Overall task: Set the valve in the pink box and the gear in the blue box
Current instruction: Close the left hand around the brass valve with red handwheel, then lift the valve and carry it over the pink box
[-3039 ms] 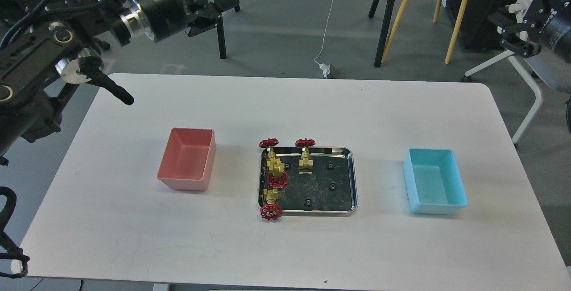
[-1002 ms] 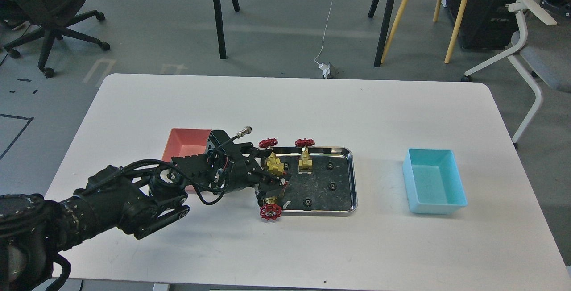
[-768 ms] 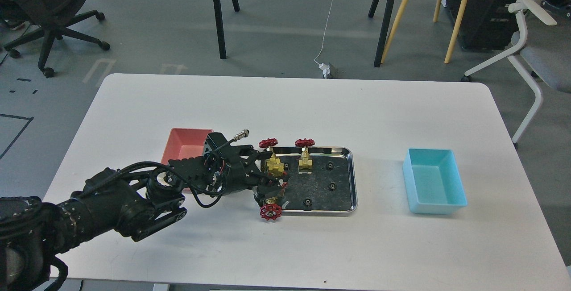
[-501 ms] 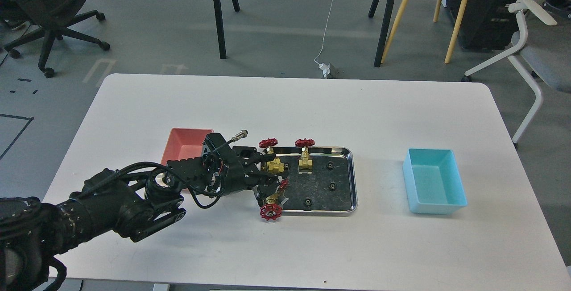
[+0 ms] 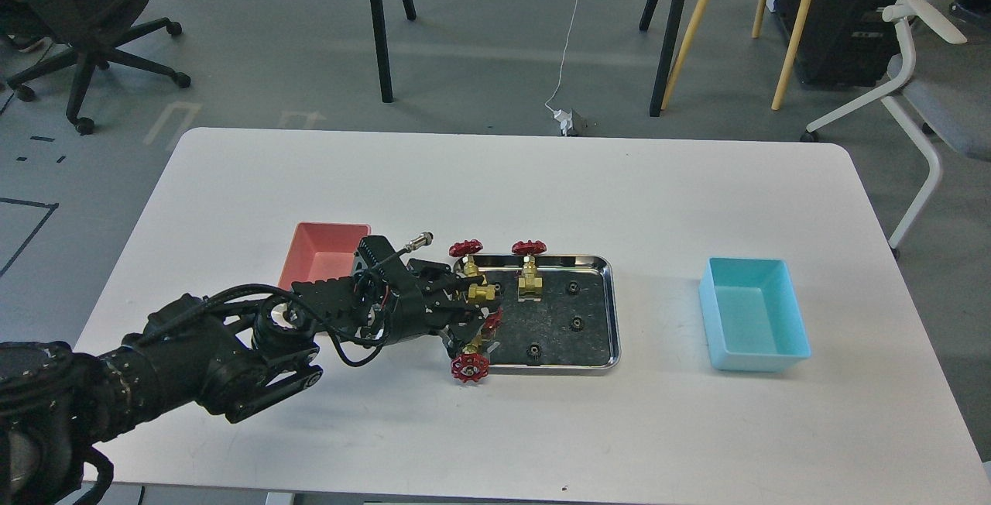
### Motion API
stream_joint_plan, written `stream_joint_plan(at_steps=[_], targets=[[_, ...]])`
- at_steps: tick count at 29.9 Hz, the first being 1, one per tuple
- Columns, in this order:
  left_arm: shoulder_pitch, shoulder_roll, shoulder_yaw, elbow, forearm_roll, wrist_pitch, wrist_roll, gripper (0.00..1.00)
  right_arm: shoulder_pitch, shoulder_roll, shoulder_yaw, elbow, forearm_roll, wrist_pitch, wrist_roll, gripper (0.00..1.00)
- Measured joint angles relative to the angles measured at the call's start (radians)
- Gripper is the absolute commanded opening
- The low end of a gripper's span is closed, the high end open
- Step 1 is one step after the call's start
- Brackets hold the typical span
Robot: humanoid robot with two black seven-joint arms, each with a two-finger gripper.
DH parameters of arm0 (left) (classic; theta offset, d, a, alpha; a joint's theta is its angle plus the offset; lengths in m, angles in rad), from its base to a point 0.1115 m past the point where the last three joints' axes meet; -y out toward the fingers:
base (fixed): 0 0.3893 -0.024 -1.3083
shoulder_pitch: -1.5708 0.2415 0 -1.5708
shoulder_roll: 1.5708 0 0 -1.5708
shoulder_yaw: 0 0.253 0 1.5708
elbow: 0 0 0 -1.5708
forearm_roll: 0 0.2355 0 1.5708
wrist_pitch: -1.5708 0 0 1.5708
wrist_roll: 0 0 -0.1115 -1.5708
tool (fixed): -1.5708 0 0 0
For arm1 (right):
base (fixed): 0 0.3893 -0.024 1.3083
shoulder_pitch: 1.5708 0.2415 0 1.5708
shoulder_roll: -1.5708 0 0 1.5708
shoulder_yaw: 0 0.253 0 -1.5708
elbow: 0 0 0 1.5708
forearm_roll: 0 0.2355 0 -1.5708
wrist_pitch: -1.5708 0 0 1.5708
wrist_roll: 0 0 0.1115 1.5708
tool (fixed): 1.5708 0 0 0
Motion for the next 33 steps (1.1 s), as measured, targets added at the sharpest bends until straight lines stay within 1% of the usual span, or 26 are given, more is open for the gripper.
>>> stream_joint_plan(at_steps=[5, 9, 15, 20, 26, 29, 33], targets=[[-0.007, 0.006, -0.004, -0.014, -0.003, 0.000, -0.002, 0.13, -0.003, 0.001, 0.000, -0.009, -0.001, 0.001, 0.000, 0.99], [-0.012, 0.040, -0.017, -0.060, -0.009, -0.006, -0.001, 0.15, -0.007, 0.010, -0.003, -0.037, -0.010, 0.001, 0.000, 0.99], [-0.040, 0.173, -0.051, -0.197, -0.083, -0.023, 0.006, 0.15, -0.008, 0.038, -0.004, -0.059, -0.042, 0.001, 0.000, 0.99], [-0.044, 0.322, -0.086, -0.291, -0.123, -0.033, 0.006, 0.15, 0.007, 0.068, -0.001, -0.111, -0.044, 0.001, 0.000, 0.99], [-0.027, 0.465, -0.094, -0.348, -0.133, -0.032, 0.004, 0.15, 0.048, 0.107, 0.014, -0.173, -0.033, -0.002, 0.000, 0.99], [-0.021, 0.504, -0.095, -0.378, -0.165, -0.029, 0.005, 0.15, 0.077, 0.113, 0.016, -0.186, -0.027, -0.002, -0.002, 0.99], [-0.017, 0.544, -0.094, -0.407, -0.195, -0.029, 0.009, 0.15, 0.104, 0.117, 0.015, -0.190, -0.025, 0.001, -0.020, 0.99]])
